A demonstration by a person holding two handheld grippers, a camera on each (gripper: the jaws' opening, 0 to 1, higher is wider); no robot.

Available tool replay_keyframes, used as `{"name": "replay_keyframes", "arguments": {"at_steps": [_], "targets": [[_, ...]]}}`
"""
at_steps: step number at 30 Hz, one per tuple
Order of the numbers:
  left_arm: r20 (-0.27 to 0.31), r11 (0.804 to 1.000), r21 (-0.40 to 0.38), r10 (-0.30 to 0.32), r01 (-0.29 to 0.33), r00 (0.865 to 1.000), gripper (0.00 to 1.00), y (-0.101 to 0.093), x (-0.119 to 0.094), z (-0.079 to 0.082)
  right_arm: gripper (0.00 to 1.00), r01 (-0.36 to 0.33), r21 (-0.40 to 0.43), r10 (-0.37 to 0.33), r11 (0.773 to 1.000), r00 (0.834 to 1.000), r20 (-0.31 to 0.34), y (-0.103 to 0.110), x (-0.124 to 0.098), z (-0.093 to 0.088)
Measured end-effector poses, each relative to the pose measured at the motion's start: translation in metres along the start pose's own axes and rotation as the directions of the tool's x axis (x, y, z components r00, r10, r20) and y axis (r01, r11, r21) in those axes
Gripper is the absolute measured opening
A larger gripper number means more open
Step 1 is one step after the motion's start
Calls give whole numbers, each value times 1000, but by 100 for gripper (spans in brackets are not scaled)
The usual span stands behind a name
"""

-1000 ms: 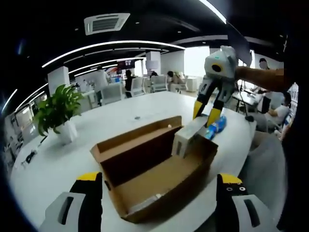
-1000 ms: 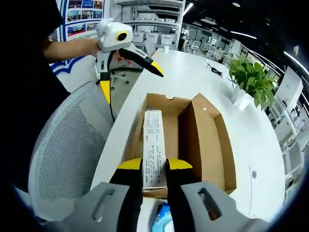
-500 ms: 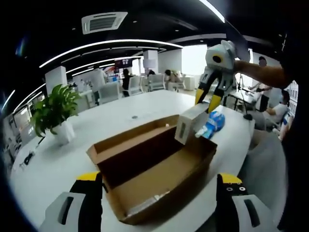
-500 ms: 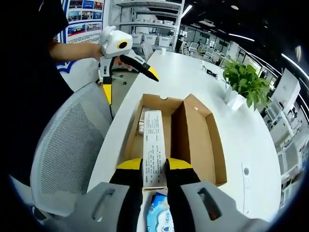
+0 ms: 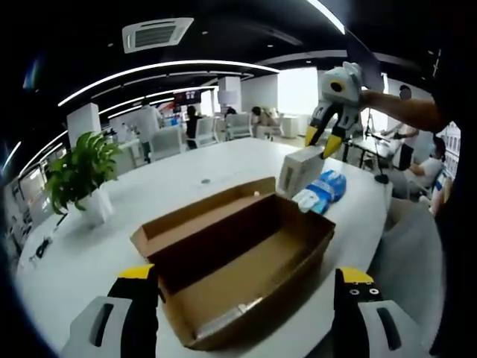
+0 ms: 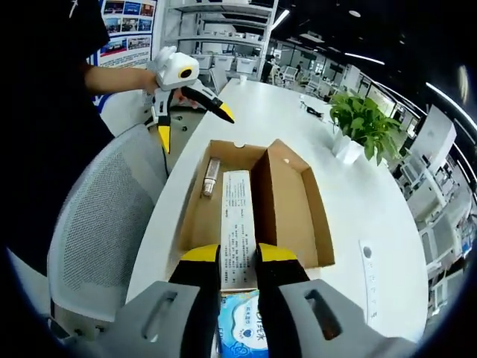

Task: Operate the shoe box by opening the lid, removing the specified soft item, and placing it in the target area until the item is outside and the box remains undamaged.

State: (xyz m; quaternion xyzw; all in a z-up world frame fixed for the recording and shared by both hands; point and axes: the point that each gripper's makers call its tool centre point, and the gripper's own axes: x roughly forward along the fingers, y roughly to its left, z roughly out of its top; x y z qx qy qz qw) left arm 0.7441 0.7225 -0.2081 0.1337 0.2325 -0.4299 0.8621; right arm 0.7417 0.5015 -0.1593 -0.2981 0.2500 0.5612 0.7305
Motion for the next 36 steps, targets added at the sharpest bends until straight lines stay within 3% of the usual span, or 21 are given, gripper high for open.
{"name": "replay_keyframes", "arguments": {"at_steps": [12, 36], "targets": [[-6, 1000, 1, -5, 5, 1000, 99, -12, 3, 8, 15, 42, 19, -42, 999, 999, -17, -15, -25, -24], [-14, 1000, -15, -1, 1, 1000, 99, -3, 7, 7, 15, 116, 69, -111, 991, 991, -71, -58, -66, -93]]}}
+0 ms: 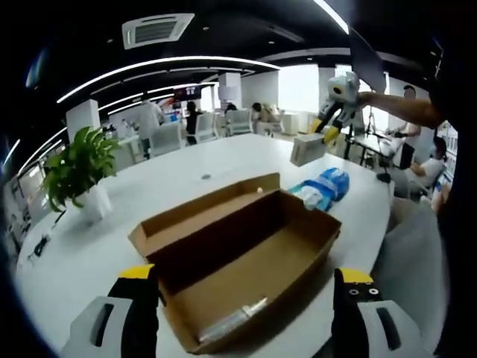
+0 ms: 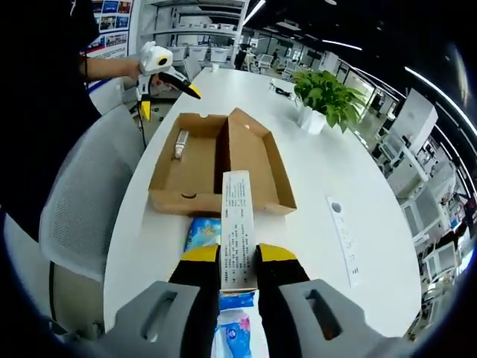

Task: Operate the shoe box by opening the lid, removing the specified soft item, and placing it in the target area until the item is outside and the box remains undamaged.

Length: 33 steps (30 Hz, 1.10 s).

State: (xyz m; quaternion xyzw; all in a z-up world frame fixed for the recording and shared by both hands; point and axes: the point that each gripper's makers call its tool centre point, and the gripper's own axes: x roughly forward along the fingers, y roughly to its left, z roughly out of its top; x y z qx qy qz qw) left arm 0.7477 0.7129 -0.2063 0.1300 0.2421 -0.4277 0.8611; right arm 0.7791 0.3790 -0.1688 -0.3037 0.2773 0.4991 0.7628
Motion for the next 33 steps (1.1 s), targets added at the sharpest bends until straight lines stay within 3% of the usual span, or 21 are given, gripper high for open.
{"name": "replay_keyframes", "arguments": {"at_steps": [14, 33], "targets": [[-12, 1000, -7, 0, 0, 1000, 98, 6, 7, -4, 15, 13, 36, -11, 999, 998, -65, -26, -5, -51], [-41, 1000, -19, 13, -13, 999, 97, 13, 10, -13, 15, -10, 68, 22, 998, 985, -174, -40, 5, -120]]}}
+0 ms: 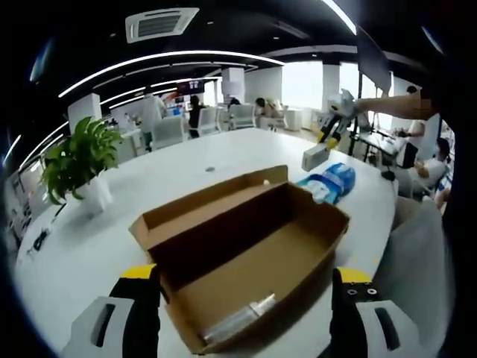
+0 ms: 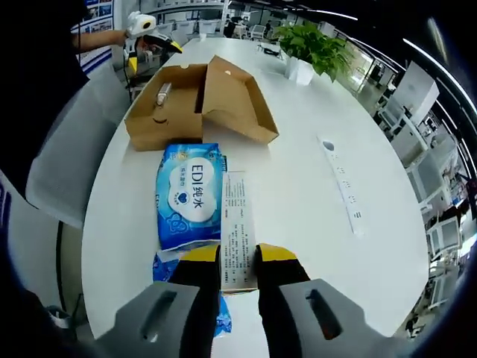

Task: Operate the shoe box by opening the lid, removing the specified soft item, and placing it in the target area until the item is outside and the box remains undamaged.

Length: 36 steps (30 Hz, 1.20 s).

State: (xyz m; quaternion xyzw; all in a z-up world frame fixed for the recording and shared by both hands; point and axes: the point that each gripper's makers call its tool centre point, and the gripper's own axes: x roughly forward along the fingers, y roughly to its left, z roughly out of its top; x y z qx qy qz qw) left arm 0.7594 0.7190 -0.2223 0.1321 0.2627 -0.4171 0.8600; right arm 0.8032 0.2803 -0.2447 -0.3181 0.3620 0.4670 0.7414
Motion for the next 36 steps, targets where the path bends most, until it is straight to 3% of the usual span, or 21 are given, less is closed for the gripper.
{"name": "replay_keyframes", "arguments": {"at_steps": [9, 17, 36], "targets": [[-14, 1000, -5, 4, -4, 1000, 97, 3, 3, -3, 15, -13, 21, 14, 1000, 999, -47, -6, 8, -31], [-33, 1000, -7, -2, 2, 999, 96, 5, 8, -7, 15, -24, 29, 27, 999, 997, -79, -10, 14, -47], [-51, 1000, -6, -9, 9, 999, 96, 10, 9, -15, 16, -65, -24, 58, 998, 975, -216, -9, 22, -90]]}}
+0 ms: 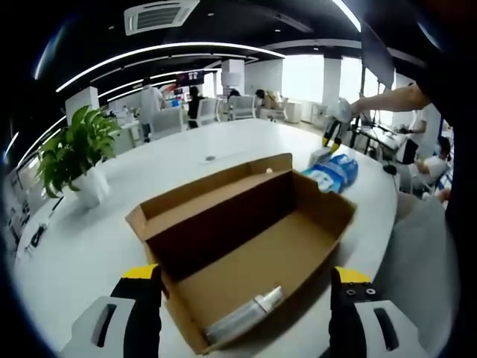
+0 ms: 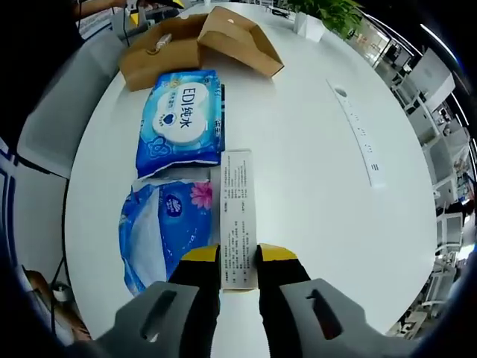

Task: Operate the shoe box by opening the lid, removing the specified soft item, and placing it in the target area until the item is outside and the box remains undamaged.

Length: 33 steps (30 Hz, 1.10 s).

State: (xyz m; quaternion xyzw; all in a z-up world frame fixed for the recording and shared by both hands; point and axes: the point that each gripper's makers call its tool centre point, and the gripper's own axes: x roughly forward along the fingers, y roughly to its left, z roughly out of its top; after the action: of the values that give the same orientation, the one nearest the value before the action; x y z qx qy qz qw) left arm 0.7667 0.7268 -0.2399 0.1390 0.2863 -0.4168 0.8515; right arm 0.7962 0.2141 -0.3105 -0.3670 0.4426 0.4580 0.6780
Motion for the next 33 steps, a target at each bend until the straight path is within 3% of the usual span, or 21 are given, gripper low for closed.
{"name": "replay_keyframes", "arguments": {"at_steps": [5, 20, 33], "targets": [[4, 1000, -3, 5, -5, 1000, 95, 6, -2, -3, 16, -4, 1, 4, 1000, 1000, -29, 2, -1, -10], [1, 1000, 5, 7, -7, 1000, 95, 12, -4, -7, 16, 25, 7, -24, 1000, 999, -37, -3, 0, -6], [-8, 1000, 20, 7, -7, 1000, 94, 4, -3, 0, 20, 58, -1, -58, 998, 997, -55, -10, -1, -10]]}}
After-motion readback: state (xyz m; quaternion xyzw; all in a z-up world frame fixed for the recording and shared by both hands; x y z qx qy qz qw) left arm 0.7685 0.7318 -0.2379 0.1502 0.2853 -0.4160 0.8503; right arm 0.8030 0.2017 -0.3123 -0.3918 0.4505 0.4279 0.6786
